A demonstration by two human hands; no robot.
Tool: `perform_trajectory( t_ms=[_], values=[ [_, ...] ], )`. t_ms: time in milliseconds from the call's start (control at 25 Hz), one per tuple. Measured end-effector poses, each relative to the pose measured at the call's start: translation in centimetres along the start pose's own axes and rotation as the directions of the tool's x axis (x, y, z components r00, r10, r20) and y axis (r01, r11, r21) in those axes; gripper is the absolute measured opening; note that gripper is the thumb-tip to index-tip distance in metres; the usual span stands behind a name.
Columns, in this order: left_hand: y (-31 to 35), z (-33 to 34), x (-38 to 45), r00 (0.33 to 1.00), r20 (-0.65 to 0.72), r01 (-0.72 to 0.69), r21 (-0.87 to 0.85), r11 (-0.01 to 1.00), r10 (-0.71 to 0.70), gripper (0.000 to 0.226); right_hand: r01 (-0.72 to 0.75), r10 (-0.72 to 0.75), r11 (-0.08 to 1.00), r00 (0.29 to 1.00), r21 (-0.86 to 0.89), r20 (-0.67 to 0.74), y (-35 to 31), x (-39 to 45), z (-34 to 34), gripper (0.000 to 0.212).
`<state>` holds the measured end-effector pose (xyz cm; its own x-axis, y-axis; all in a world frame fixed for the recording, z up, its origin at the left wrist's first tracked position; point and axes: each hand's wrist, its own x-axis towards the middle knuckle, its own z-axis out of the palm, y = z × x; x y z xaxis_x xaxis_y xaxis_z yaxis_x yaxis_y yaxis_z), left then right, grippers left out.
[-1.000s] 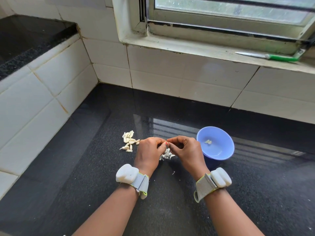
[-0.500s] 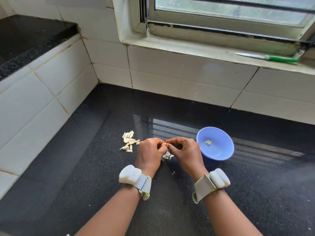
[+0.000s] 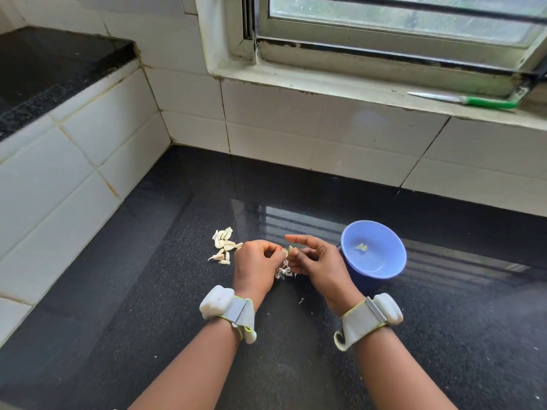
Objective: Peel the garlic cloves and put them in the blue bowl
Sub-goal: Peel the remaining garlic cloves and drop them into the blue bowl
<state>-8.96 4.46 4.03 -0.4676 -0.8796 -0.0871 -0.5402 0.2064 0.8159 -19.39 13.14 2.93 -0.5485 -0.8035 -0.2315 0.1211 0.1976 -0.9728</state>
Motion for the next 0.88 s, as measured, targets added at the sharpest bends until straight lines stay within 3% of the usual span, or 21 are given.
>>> perform_trajectory(
  t_ms=[280, 520, 680, 880],
  values=[
    [0.23, 0.0, 0.09, 0.999, -0.01, -0.035, 0.074, 0.997, 0.036, 0.014, -0.147, 0.13, 0.948, 0.988, 0.283, 0.078, -0.43, -0.13, -0.37, 0.016],
    [0.03, 0.37, -0.13, 0.998, -0.006, -0.067, 0.134, 0.989, 0.068, 0.014, -0.116, 0.122, 0.968, 0.992, 0.22, -0.012, -0.57, -0.02, -0.81, 0.011],
    [-0.01, 0.35, -0.16, 0.996, -0.014, -0.08, 0.145, 0.986, 0.083, 0.014, -0.037, 0.055, 0.993, 0.985, 0.114, -0.162, -0.5, 0.19, -0.8, 0.01],
    [-0.45, 0.72, -0.19, 0.99, 0.015, -0.137, 0.203, 0.97, 0.137, 0.014, -0.016, 0.054, 0.983, 0.976, 0.181, -0.209, -0.49, 0.46, -0.85, 0.011]
  ],
)
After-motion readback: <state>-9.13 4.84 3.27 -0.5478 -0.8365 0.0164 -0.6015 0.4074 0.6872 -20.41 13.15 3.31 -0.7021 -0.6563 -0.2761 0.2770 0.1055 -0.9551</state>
